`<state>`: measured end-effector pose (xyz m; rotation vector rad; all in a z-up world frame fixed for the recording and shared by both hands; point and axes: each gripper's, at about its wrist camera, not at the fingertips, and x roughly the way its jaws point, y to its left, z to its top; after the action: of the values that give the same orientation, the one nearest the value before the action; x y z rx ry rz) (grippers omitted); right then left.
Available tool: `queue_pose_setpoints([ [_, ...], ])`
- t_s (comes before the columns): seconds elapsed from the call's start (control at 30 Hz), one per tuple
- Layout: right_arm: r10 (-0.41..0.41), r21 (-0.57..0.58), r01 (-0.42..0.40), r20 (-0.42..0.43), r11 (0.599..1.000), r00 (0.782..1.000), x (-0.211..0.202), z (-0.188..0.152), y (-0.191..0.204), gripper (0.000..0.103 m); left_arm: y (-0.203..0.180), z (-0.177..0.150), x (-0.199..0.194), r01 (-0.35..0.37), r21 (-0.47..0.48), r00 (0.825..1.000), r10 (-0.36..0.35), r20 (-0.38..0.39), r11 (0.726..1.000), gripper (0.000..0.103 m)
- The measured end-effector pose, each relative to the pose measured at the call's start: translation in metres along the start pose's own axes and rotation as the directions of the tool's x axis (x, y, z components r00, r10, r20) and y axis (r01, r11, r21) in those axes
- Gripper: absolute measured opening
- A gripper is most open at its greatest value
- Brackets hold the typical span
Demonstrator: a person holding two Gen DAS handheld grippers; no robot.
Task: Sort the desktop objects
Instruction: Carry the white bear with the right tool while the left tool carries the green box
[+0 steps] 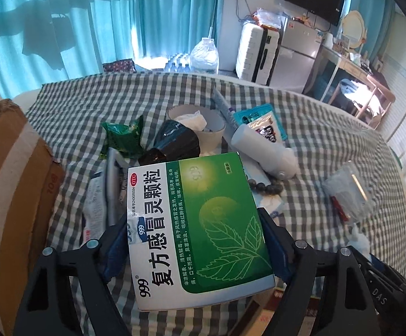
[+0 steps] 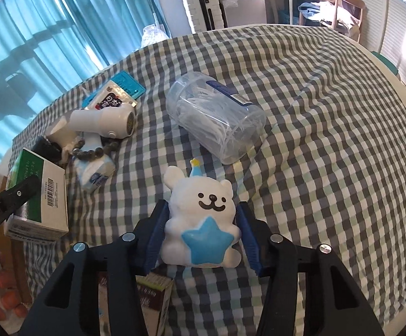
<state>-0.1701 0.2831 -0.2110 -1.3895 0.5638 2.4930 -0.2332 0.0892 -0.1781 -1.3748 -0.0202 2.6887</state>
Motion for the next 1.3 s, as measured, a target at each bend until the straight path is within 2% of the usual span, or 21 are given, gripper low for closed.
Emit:
queue_pose_setpoints([
  [0.2,0.036,-0.002,-0.036,0.041,0.999,0.999,-0.042,-0.009,0.014,0.050,0.009,-0.003,-0.051,0.014,-0.008,0.999,-0.013,0.033,1.000,0.083],
  [0.33,0.097,-0.005,-0.097,0.089,0.995,0.991,-0.074,-0.018,0.020,0.050,0.012,-0.007,-0.081,0.011,-0.001,0.999,-0.011,0.053,1.000,0.083],
  [0.7,0.172,-0.111,-0.154,0.174,0.982,0.970,-0.162,-0.037,0.078,0.050,0.048,-0.007,-0.161,0.018,-0.028,0.991,-0.014,0.137,0.999,0.084],
  [0.9,0.250,-0.202,-0.208,0.208,0.957,0.946,-0.203,-0.043,0.130,0.050,0.084,0.004,-0.206,0.030,-0.069,0.975,-0.014,0.222,0.997,0.084],
  [1.0,0.293,-0.253,-0.237,0.212,0.938,0.932,-0.220,-0.045,0.162,0.050,0.103,0.009,-0.222,0.008,-0.090,0.971,0.014,0.239,0.996,0.084],
  [1.1,0.340,-0.298,-0.273,0.203,0.915,0.918,-0.232,-0.047,0.195,0.050,0.125,0.013,-0.235,0.009,-0.117,0.965,0.022,0.262,0.993,0.084],
  [1.3,0.421,-0.384,-0.336,0.162,0.860,0.892,-0.238,-0.055,0.262,0.050,0.186,0.020,-0.254,-0.036,-0.167,0.952,0.085,0.293,0.985,0.084],
])
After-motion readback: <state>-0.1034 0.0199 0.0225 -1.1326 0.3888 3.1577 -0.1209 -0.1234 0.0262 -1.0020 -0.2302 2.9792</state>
